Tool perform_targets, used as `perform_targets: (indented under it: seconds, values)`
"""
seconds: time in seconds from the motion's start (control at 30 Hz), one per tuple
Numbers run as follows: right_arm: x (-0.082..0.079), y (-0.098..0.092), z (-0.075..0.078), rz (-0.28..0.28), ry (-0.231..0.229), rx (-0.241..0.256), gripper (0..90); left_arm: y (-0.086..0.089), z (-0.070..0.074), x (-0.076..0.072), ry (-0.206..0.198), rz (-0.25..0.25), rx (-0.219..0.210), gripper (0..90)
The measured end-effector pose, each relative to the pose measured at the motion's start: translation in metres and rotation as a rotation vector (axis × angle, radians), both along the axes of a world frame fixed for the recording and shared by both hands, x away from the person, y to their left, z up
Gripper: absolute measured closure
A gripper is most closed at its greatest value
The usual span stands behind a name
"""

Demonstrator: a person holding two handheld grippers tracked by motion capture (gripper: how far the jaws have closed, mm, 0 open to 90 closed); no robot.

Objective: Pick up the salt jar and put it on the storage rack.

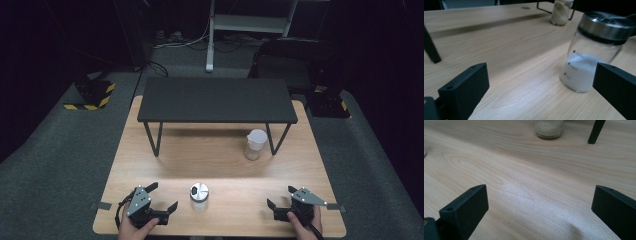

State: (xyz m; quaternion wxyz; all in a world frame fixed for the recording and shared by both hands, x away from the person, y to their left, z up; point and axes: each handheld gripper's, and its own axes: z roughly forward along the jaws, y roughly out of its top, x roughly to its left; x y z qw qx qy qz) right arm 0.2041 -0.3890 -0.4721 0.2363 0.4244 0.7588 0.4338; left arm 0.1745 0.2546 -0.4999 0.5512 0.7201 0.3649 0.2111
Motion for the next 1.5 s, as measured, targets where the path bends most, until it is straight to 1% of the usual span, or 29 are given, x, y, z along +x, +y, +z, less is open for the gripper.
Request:
perform_targets:
  seconds: [0.03,0.07,0.17,0.27,0.3,0.33,0.37,0.4,0.47,0.5,0.53,0.63,0.77,0.8,0.87,0.9,1.0,1.03,1.07,1.1,1.13,1.17,1.2,1.23,1.3,1.37,1.4,1.43,1.5]
  values:
    - [0.000,0.000,0.000,0.000,0.000,0.000,0.6,-0.001,0.000,0.000,-0.003,-0.007,-0.005,0.5]
    - [0.000,0.000,0.000,-0.001,0.000,0.002,0.6,-0.002,0.000,0.001,-0.013,-0.031,-0.014,0.5]
    - [0.000,0.000,0.000,-0.001,0.000,0.003,0.6,-0.006,0.000,0.002,-0.018,-0.055,-0.019,0.5]
    - [0.000,0.000,0.000,0.000,0.000,0.003,0.6,-0.008,-0.001,0.005,-0.022,-0.085,-0.042,0.5]
    - [0.000,0.000,0.000,-0.001,0.000,0.003,0.5,-0.008,-0.001,0.005,-0.022,-0.085,-0.042,0.5]
    - [0.000,0.000,0.000,0.000,-0.001,0.002,0.6,-0.011,-0.002,0.007,-0.026,-0.110,-0.048,0.5]
    - [0.000,0.000,0.000,0.000,-0.001,0.002,0.6,-0.011,-0.002,0.007,-0.026,-0.110,-0.048,0.5]
    - [0.000,-0.001,0.000,0.001,-0.001,0.003,0.6,-0.012,-0.002,0.008,-0.026,-0.124,-0.046,0.5]
    - [0.000,-0.001,0.000,0.000,0.001,0.002,0.6,-0.018,-0.002,0.010,-0.018,-0.133,-0.039,0.5]
    - [0.000,0.000,0.000,-0.001,0.002,0.003,0.6,-0.018,-0.002,0.010,-0.018,-0.133,-0.039,0.5]
    - [0.000,-0.001,0.000,0.000,0.002,0.004,0.5,-0.022,-0.003,0.011,-0.016,-0.144,-0.034,0.4]
    - [0.001,-0.001,0.000,0.002,0.003,0.004,0.5,-0.025,-0.004,0.012,-0.016,-0.152,-0.029,0.5]
    - [0.001,-0.001,0.000,0.003,0.003,0.005,0.6,-0.036,-0.006,0.016,-0.014,-0.164,-0.015,0.5]
    - [0.001,-0.001,0.000,0.004,0.002,0.006,0.5,-0.042,-0.008,0.018,-0.008,-0.168,-0.020,0.5]
    - [0.000,-0.001,0.000,0.003,0.001,0.006,0.6,-0.045,-0.008,0.020,-0.003,-0.173,-0.015,0.6]
    - [0.000,-0.002,0.000,0.003,0.001,0.006,0.6,-0.049,-0.008,0.020,-0.004,-0.174,-0.003,0.6]
    - [0.000,-0.002,0.000,0.003,0.002,0.010,0.6,-0.056,-0.013,0.020,-0.014,-0.165,-0.029,3.2]
    - [0.000,-0.002,0.000,0.002,0.002,0.011,0.6,-0.058,-0.014,0.020,-0.015,-0.163,-0.027,4.5]
    - [0.000,-0.002,-0.001,0.001,0.001,0.011,0.5,-0.061,-0.013,0.021,-0.019,-0.164,-0.014,5.4]
    - [0.000,-0.002,-0.001,0.003,0.000,0.012,0.6,-0.064,-0.015,0.021,-0.026,-0.157,-0.021,8.2]
    - [0.000,-0.002,-0.001,0.003,0.000,0.012,0.6,-0.064,-0.015,0.021,-0.026,-0.157,-0.021,10.3]
    - [0.000,-0.002,-0.001,0.003,0.000,0.013,0.5,-0.065,-0.017,0.021,-0.027,-0.149,-0.026,10.3]
    - [0.000,-0.002,-0.001,0.001,0.001,0.014,0.6,-0.068,-0.017,0.021,-0.024,-0.139,-0.025,13.5]
    - [0.000,-0.002,-0.001,0.001,0.001,0.014,0.6,-0.068,-0.017,0.021,-0.024,-0.139,-0.025,15.2]
    - [0.000,-0.003,-0.001,0.003,0.002,0.016,0.5,-0.069,-0.018,0.021,-0.022,-0.123,-0.039,18.9]
    - [0.001,-0.003,-0.001,0.003,0.003,0.019,0.5,-0.070,-0.018,0.021,-0.022,-0.116,-0.036,25.2]
    - [0.001,-0.003,-0.001,0.003,0.003,0.019,0.5,-0.070,-0.018,0.020,-0.024,-0.109,-0.030,25.2]
    - [0.000,-0.003,-0.001,0.001,0.002,0.019,0.5,-0.070,-0.017,0.020,-0.025,-0.105,-0.026,27.1]
    - [0.000,-0.003,-0.002,0.002,-0.005,0.019,0.5,-0.071,-0.017,0.019,-0.029,-0.106,-0.022,29.0]
